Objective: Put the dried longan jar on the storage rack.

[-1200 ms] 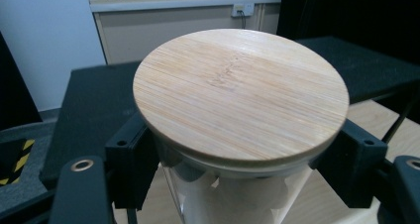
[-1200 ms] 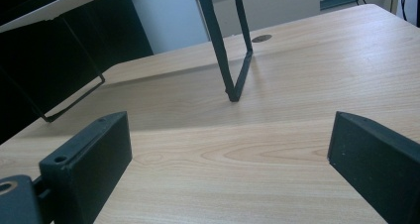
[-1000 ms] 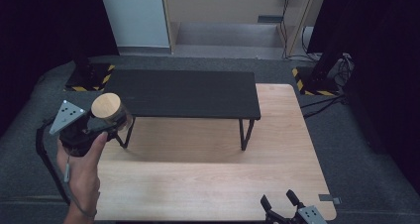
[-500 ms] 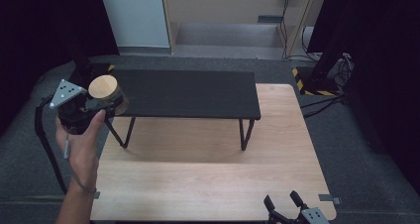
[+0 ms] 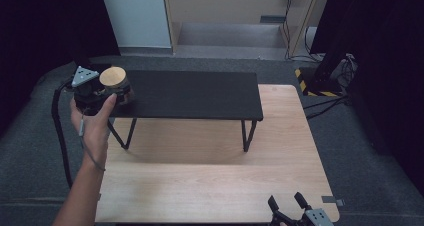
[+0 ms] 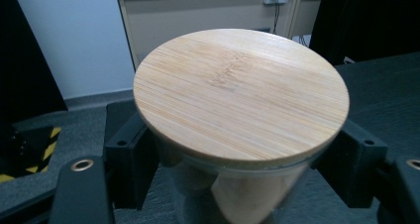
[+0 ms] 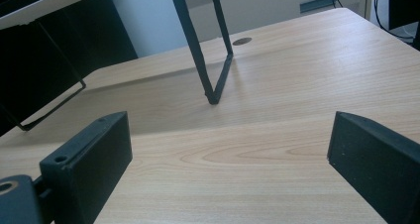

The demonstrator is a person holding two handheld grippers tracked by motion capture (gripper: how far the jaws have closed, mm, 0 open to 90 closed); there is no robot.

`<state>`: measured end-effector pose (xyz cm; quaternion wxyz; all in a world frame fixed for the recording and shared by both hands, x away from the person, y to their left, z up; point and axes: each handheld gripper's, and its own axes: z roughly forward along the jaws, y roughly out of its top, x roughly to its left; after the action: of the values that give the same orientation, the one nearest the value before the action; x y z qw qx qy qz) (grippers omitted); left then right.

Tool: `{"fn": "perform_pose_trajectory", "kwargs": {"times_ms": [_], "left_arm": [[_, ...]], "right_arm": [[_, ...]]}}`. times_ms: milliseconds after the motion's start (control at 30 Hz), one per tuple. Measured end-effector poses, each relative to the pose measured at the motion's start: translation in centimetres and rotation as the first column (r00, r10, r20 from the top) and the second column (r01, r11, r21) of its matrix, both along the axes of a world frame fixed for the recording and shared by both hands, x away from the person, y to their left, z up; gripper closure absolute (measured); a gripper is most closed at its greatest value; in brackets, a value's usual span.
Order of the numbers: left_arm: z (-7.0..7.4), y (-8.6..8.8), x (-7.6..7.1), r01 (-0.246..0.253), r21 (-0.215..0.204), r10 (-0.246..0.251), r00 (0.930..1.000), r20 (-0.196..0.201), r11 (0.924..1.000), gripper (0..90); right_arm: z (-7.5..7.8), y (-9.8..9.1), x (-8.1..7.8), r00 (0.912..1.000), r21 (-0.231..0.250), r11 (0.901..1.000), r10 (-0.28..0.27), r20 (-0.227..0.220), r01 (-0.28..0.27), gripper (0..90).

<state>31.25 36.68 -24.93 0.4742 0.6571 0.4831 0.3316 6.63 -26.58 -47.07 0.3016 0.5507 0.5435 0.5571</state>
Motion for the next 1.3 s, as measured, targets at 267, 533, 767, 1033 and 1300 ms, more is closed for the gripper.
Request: {"fn": "perform_pose_trajectory", "kwargs": {"times_ms": [267,533,767,1033,1300], "left_arm": [[-1.2,-0.3,1.2,-0.011,0.013,0.011,0.9998,-0.018,0.9999,24.2],[-1.5,-0.6,1.1,-0.019,0.022,0.019,0.9998,-0.004,0.9996,24.2],[-1.5,-0.6,1.1,-0.017,0.022,0.017,0.9999,-0.003,0.9996,24.2],[-1.5,-0.6,1.7,-0.028,0.03,0.029,0.9991,-0.032,0.9992,9.6],[-1.5,-0.3,1.1,-0.021,0.019,0.022,0.9997,-0.014,0.9996,3.2]], "right_arm": [[0.0,0.1,0.2,1.0,-0.003,1.0,-0.005,-0.008,0.005,3.6],[0.1,0.2,0.4,1.0,-0.007,1.0,-0.002,-0.006,0.002,3.6],[0.1,0.2,0.3,1.0,-0.008,1.0,-0.001,-0.008,0.001,3.6],[0.1,0.2,0.4,1.0,-0.007,1.0,0.002,-0.009,-0.002,3.6],[0.2,0.4,0.5,0.9999,-0.009,0.9999,0.007,-0.009,-0.007,3.5]]}}
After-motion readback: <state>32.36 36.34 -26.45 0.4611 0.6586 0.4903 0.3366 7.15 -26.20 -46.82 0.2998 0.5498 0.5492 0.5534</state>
